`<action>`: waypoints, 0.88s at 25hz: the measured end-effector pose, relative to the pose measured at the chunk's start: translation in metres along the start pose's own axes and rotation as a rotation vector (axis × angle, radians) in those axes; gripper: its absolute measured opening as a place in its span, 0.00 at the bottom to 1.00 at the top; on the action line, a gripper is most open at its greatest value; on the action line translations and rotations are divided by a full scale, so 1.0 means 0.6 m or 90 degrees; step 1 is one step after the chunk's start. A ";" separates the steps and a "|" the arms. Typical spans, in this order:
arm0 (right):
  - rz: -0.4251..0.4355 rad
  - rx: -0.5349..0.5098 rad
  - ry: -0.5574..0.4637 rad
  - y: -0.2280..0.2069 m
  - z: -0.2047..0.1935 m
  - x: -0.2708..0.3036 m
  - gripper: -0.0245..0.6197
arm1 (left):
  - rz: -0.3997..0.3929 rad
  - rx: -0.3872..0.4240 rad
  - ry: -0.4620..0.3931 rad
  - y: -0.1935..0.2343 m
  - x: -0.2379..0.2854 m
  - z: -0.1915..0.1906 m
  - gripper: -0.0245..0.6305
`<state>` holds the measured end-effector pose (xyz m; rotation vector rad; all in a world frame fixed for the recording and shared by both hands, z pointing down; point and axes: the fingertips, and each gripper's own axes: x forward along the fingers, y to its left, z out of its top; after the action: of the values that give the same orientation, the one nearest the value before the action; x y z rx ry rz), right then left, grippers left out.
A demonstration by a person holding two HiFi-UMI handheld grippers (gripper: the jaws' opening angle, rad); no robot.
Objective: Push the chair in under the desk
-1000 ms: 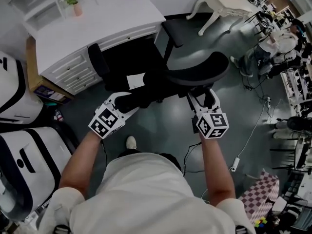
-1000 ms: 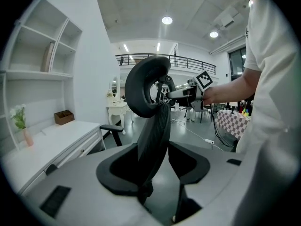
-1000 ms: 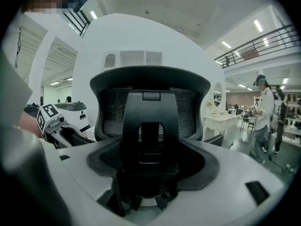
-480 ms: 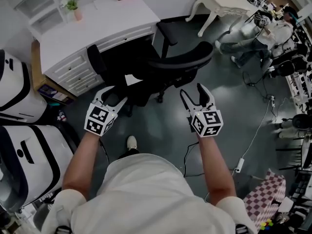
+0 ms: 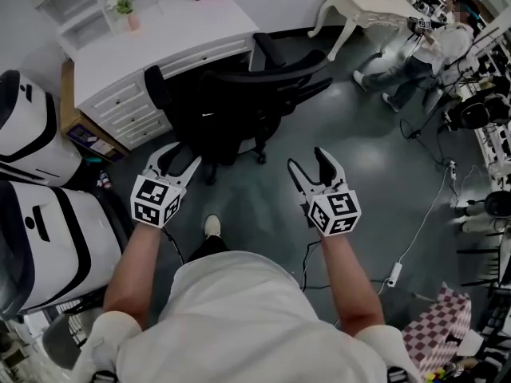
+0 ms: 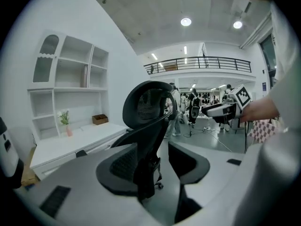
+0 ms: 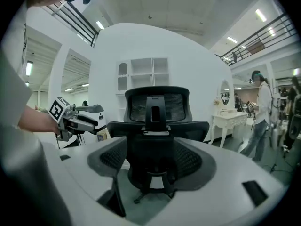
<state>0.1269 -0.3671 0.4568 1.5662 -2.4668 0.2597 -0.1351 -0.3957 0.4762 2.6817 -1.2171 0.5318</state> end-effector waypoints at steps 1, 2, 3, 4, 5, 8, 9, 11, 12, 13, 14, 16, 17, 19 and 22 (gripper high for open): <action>0.007 0.001 -0.002 0.003 -0.003 -0.010 0.52 | -0.001 -0.008 -0.002 -0.016 -0.006 -0.001 0.34; 0.015 0.004 -0.004 0.006 -0.007 -0.021 0.52 | -0.002 -0.016 -0.003 -0.032 -0.012 -0.002 0.33; 0.022 0.006 -0.007 0.010 -0.011 -0.032 0.51 | -0.002 -0.021 -0.004 -0.048 -0.018 -0.005 0.32; 0.028 0.008 -0.009 0.014 -0.014 -0.043 0.49 | -0.002 -0.026 -0.004 -0.063 -0.025 -0.007 0.30; 0.034 0.008 -0.011 0.019 -0.017 -0.054 0.46 | -0.003 -0.031 -0.004 -0.079 -0.031 -0.009 0.29; 0.055 -0.012 -0.012 0.040 -0.027 -0.085 0.43 | -0.012 -0.053 -0.011 -0.128 -0.053 -0.014 0.29; 0.062 -0.021 -0.012 0.048 -0.031 -0.095 0.43 | -0.015 -0.058 -0.014 -0.144 -0.061 -0.015 0.28; 0.073 -0.030 -0.014 0.062 -0.037 -0.117 0.38 | -0.021 -0.062 -0.019 -0.176 -0.076 -0.016 0.27; 0.078 -0.032 -0.015 0.068 -0.040 -0.129 0.37 | -0.024 -0.063 -0.021 -0.192 -0.084 -0.017 0.25; 0.082 -0.033 -0.015 0.074 -0.044 -0.141 0.34 | -0.026 -0.067 -0.023 -0.207 -0.091 -0.019 0.23; 0.087 -0.033 -0.015 0.079 -0.049 -0.153 0.31 | -0.029 -0.071 -0.025 -0.223 -0.098 -0.020 0.21; 0.095 -0.035 -0.015 0.088 -0.057 -0.178 0.26 | -0.036 -0.080 -0.029 -0.252 -0.113 -0.022 0.17; 0.098 -0.035 -0.015 0.093 -0.060 -0.190 0.22 | -0.039 -0.083 -0.030 -0.266 -0.121 -0.024 0.14; 0.101 -0.034 -0.015 0.100 -0.069 -0.213 0.14 | -0.044 -0.085 -0.032 -0.293 -0.135 -0.029 0.09; 0.108 -0.028 -0.014 0.109 -0.081 -0.245 0.08 | -0.052 -0.089 -0.034 -0.331 -0.156 -0.036 0.06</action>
<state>0.1325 -0.1989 0.4620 1.3507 -2.6072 0.2135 -0.0483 -0.1931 0.4633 2.6294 -1.1083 0.3523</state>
